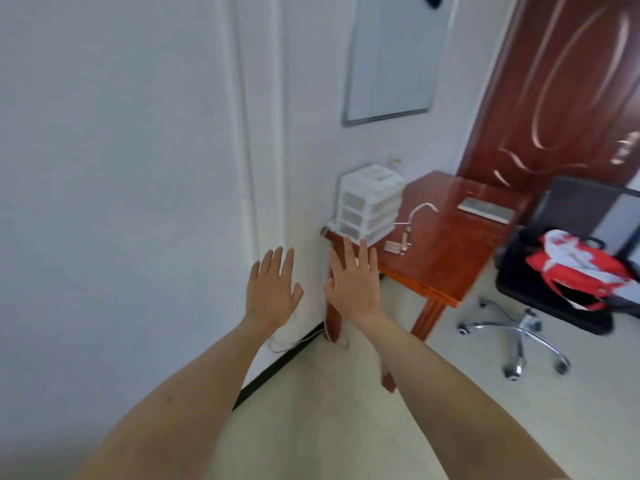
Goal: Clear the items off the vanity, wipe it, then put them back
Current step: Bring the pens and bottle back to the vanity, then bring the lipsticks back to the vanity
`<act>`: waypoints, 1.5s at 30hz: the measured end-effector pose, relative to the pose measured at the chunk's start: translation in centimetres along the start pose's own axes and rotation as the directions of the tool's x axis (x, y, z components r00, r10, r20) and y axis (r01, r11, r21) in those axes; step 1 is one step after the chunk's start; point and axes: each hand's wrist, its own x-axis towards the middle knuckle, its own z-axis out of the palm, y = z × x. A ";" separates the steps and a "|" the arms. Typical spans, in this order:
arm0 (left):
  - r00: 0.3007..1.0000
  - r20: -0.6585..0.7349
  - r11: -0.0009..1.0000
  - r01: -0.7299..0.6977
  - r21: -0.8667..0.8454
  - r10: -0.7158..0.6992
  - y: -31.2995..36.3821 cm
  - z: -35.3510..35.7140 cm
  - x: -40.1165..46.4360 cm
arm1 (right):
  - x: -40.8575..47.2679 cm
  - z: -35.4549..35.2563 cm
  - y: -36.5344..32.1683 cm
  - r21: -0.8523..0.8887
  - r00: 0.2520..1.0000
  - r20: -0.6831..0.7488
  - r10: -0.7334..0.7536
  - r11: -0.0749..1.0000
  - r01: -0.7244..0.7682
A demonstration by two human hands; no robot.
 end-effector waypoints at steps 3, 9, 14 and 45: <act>0.994 0.004 0.992 -0.106 -0.075 0.107 4.0 3.0 3.8 | 0.5 1.8 5.3 -0.024 0.993 0.053 0.101 0.995 -0.100; 0.953 -0.022 0.942 -0.303 -0.142 0.303 9.9 8.4 14.3 | 4.7 5.7 14.3 -0.099 0.949 0.112 0.294 0.954 -0.284; 0.913 0.002 0.899 -0.402 -0.177 0.408 12.9 12.5 22.5 | 8.3 9.5 19.9 -0.119 0.902 0.127 0.413 0.909 -0.399; 0.666 0.645 0.922 -0.343 -0.182 0.375 22.7 40.4 45.1 | 31.8 38.9 37.4 0.178 0.794 0.565 0.225 0.906 -0.383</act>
